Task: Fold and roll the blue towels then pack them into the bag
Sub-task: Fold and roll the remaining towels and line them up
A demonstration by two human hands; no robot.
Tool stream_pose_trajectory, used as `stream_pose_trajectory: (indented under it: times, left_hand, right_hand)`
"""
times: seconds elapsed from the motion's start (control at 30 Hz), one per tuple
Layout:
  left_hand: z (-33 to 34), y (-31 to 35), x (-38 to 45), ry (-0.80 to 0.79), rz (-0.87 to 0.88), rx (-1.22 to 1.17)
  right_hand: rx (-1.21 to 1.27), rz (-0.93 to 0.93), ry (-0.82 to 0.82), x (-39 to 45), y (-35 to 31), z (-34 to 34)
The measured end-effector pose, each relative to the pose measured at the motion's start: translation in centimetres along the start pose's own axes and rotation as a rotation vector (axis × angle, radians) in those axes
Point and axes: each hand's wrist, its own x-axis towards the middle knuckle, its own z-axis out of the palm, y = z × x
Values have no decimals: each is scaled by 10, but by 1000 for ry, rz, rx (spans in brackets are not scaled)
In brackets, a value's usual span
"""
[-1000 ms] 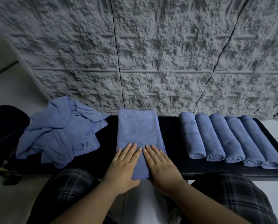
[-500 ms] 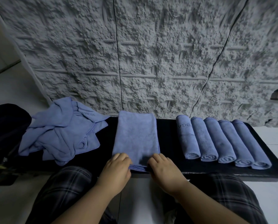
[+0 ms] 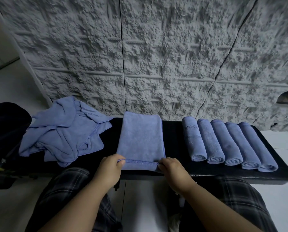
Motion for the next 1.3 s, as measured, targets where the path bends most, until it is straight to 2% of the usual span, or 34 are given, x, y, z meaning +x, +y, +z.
stream_pose_trajectory:
  times: [0.1, 0.23, 0.33, 0.4, 0.47, 0.57, 0.8, 1.0, 1.13, 1.3]
  left_hand:
    - [2, -1, 2, 30, -60, -7]
    - [1, 3, 0, 87, 6, 60]
    - [0, 11, -3, 169, 120, 147]
    - [4, 17, -5, 145, 188, 206]
    - [10, 21, -7, 96, 205, 252]
    - [20, 24, -10, 114, 208, 344]
    - [24, 20, -13, 76, 290, 520]
    - [24, 16, -8, 69, 249, 452]
    - [22, 13, -8, 94, 308, 507]
    - [16, 9, -3, 66, 303, 442]
  right_hand:
    - [98, 139, -15, 2, 2, 5]
    - [100, 164, 78, 3, 2, 11]
    - [-166, 43, 276, 5, 3, 13]
    - [-336, -96, 328, 7, 0, 14]
    - [-425, -236, 313, 7, -6, 19]
    - [-495, -287, 279, 6, -11, 24]
    - [-409, -273, 244, 3, -12, 26]
    - [-430, -256, 220, 4, -9, 27]
    - [-490, -228, 201, 3, -11, 23]
    - [-468, -190, 172, 6, -9, 17]
